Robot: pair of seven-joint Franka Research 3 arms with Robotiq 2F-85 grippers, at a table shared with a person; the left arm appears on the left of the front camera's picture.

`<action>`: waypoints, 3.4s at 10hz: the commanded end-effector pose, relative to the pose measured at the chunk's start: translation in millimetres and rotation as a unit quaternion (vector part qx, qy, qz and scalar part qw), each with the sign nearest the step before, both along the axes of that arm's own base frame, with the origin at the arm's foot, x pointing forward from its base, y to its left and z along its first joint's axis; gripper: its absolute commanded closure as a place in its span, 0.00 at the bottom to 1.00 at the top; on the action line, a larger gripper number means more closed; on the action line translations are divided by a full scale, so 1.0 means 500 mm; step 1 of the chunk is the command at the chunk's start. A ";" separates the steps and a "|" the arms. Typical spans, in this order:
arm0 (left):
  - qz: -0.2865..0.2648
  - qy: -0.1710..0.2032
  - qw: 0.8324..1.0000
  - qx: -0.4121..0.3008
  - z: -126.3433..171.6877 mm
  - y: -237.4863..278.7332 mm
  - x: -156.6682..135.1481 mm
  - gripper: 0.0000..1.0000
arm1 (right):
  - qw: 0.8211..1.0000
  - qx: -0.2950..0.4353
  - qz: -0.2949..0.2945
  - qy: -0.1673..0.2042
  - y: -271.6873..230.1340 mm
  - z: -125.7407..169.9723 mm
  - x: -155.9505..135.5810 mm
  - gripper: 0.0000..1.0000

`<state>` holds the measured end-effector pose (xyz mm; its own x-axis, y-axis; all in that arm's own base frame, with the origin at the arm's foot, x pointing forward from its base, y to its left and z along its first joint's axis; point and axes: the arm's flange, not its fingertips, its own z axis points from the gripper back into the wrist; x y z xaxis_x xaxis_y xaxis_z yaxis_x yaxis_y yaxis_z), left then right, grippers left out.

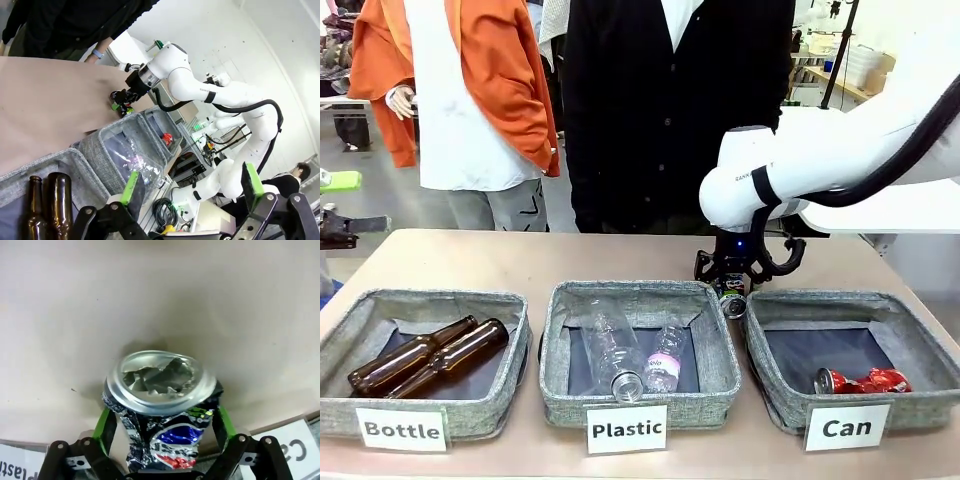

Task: Sort the can waste into the basket.
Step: Pick up the can waste from the table and place it in the right Fabric basket.

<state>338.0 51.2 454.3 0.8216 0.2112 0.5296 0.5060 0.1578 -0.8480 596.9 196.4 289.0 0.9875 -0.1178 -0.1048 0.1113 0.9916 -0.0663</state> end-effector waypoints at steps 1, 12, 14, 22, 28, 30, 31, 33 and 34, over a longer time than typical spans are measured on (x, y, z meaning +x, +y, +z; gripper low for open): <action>0.005 -0.001 1.000 -0.005 0.005 0.000 -0.002 0.00 | 1.000 0.006 -0.018 0.007 0.014 0.014 0.006 0.00; 0.005 -0.001 1.000 -0.005 0.005 0.000 -0.002 0.00 | 1.000 0.000 -0.013 0.025 0.006 0.027 0.004 1.00; 0.005 -0.001 1.000 -0.005 0.005 0.000 -0.002 0.00 | 1.000 0.001 -0.011 0.025 0.006 0.027 0.003 1.00; 0.005 -0.001 1.000 -0.005 0.005 0.000 -0.002 0.00 | 0.989 0.041 0.139 -0.025 -0.078 0.278 -0.120 1.00; 0.005 -0.001 1.000 -0.005 0.005 0.000 -0.002 0.00 | 0.790 0.087 0.606 0.005 -0.263 0.383 -0.414 1.00; 0.005 -0.001 1.000 -0.005 0.005 0.000 -0.002 0.00 | 0.751 0.114 0.649 -0.031 -0.298 0.360 -0.438 1.00; 0.005 -0.001 1.000 -0.005 0.005 0.000 -0.002 0.00 | 0.741 0.120 0.659 -0.044 -0.302 0.356 -0.444 1.00; 0.005 -0.001 1.000 -0.005 0.005 0.000 -0.002 0.00 | 0.742 0.118 0.658 -0.039 -0.302 0.353 -0.441 1.00; 0.005 -0.001 1.000 -0.005 0.005 0.000 -0.002 0.00 | 0.743 0.114 0.658 -0.040 -0.298 0.354 -0.442 1.00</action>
